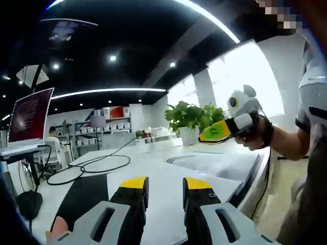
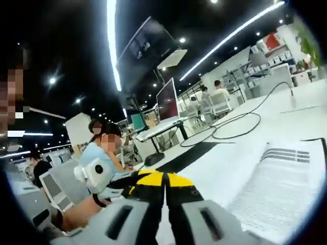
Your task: Flip through the bound document one page at a time
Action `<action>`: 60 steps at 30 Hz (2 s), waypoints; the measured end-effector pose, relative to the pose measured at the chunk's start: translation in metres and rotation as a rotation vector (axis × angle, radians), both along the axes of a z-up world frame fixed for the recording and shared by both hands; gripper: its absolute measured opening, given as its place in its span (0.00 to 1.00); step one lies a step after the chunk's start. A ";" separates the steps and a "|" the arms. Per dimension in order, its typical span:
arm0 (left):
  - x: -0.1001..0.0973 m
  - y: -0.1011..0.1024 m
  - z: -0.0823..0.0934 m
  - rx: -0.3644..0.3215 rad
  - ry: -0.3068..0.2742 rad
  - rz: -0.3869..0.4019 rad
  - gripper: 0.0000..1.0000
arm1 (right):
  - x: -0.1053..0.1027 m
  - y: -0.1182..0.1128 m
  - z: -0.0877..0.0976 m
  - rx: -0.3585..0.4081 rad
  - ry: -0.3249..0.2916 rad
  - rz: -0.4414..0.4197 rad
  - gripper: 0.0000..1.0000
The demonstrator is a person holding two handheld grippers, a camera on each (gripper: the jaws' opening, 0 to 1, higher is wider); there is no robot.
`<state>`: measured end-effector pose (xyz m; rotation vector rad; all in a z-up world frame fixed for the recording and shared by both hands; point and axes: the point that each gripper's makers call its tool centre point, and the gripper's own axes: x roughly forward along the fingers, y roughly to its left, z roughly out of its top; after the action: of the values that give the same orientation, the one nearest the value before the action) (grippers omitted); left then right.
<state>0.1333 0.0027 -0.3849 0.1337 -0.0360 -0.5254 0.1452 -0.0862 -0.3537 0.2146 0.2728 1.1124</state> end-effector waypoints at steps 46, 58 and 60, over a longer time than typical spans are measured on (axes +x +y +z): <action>0.004 -0.006 -0.038 0.003 0.119 0.007 0.22 | -0.031 0.033 -0.073 -0.294 -0.224 0.145 0.01; 0.006 -0.002 -0.041 -0.084 0.150 0.011 0.20 | -0.031 0.033 -0.072 -0.303 -0.248 0.167 0.01; 0.006 -0.002 -0.040 -0.085 0.146 0.012 0.20 | -0.033 0.034 -0.069 -0.296 -0.261 0.185 0.01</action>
<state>0.1397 0.0009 -0.4253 0.0119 0.0847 -0.5198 0.1121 -0.0526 -0.4226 -0.2218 0.2238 1.2521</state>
